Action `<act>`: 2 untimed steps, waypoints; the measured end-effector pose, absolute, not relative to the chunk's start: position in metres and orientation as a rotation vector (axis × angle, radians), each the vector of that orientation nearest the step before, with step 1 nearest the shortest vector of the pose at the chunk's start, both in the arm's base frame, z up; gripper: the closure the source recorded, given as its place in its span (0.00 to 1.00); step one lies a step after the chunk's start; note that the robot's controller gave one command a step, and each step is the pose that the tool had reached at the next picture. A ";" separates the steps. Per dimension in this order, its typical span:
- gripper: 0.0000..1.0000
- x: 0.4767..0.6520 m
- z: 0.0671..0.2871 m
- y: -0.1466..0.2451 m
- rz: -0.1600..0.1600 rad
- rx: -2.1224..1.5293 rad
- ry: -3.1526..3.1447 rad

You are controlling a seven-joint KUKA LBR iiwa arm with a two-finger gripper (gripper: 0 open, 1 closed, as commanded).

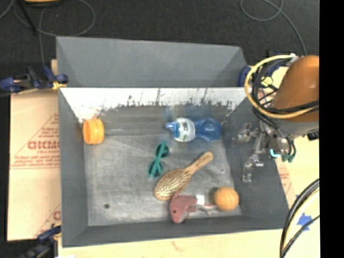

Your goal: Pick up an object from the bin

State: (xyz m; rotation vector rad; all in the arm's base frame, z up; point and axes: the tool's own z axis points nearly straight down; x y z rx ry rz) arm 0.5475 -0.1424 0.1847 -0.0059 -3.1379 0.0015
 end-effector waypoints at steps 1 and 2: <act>0.00 0.549 0.189 -0.142 0.004 -0.001 -3.146; 0.00 0.526 0.152 -0.142 0.007 0.246 -3.143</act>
Offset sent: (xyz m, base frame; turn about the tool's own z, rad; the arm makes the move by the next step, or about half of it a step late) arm -0.0723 0.0002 -0.1147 -0.4561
